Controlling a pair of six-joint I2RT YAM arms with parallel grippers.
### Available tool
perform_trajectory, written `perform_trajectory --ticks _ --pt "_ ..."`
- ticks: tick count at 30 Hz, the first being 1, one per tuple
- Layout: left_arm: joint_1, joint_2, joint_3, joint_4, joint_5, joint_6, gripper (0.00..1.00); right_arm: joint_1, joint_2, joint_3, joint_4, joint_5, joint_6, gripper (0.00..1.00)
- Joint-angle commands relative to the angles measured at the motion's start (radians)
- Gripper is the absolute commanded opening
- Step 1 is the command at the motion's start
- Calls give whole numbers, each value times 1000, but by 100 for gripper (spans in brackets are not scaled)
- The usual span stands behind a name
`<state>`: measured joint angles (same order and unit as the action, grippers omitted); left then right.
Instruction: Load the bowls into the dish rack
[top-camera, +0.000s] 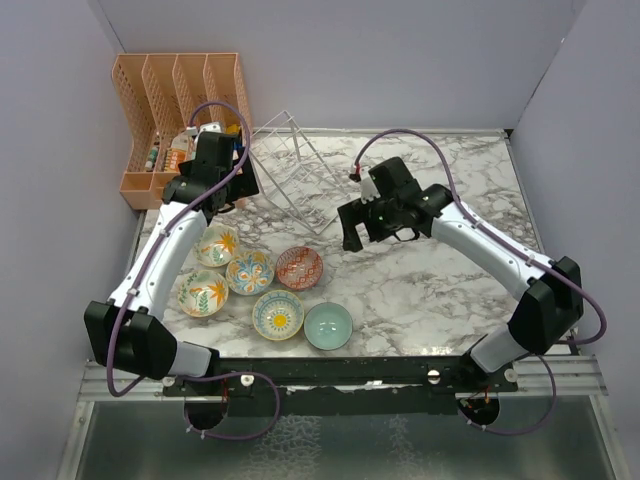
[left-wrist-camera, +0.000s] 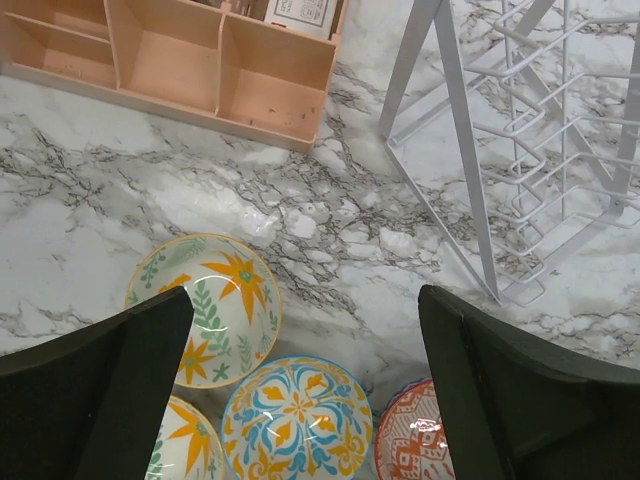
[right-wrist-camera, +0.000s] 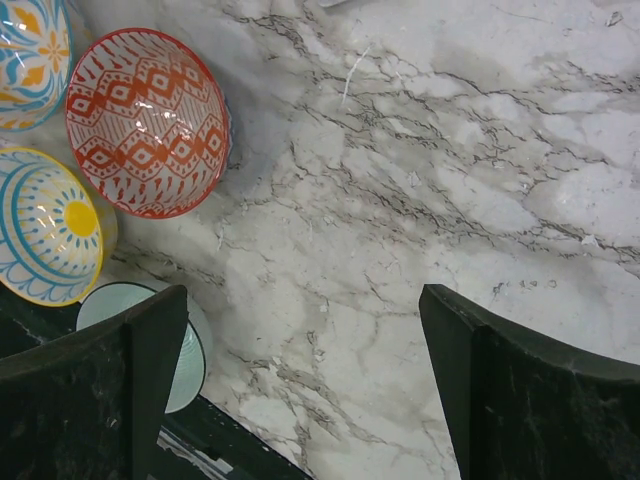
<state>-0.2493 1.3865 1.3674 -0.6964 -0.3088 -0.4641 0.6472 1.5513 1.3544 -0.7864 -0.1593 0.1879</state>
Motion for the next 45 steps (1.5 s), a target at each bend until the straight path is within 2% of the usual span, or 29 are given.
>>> perform_trajectory --ticks 1,6,9,11,14,18,23,31,36,39,45 --pt "-4 -60 21 50 -18 28 99 6 -70 -6 2 29 -10 99" --pt "-3 -102 14 60 76 83 99 8 -158 -101 52 25 -4 99" --pt "-4 -146 -1 38 157 83 99 18 -193 -140 50 9 15 99" --pt "-4 -185 -8 15 162 56 99 46 -219 -170 58 17 28 100" --pt "-4 -233 -32 -8 162 29 99 136 -250 -208 68 57 53 98" --pt "-4 -282 -18 -43 191 10 99 315 -252 -231 56 142 114 94" --pt "-3 -320 -18 -66 176 17 99 522 -209 -219 26 245 181 90" --pt "-9 -350 -18 -124 166 69 99 705 -44 -135 -4 305 239 85" --pt "-13 -407 -30 -147 185 10 99 756 73 -74 16 290 253 81" --pt "-13 -446 -37 -168 169 -3 99 756 105 -80 25 302 273 71" --pt "-13 -475 21 -218 104 13 99 756 122 -155 90 309 283 62"
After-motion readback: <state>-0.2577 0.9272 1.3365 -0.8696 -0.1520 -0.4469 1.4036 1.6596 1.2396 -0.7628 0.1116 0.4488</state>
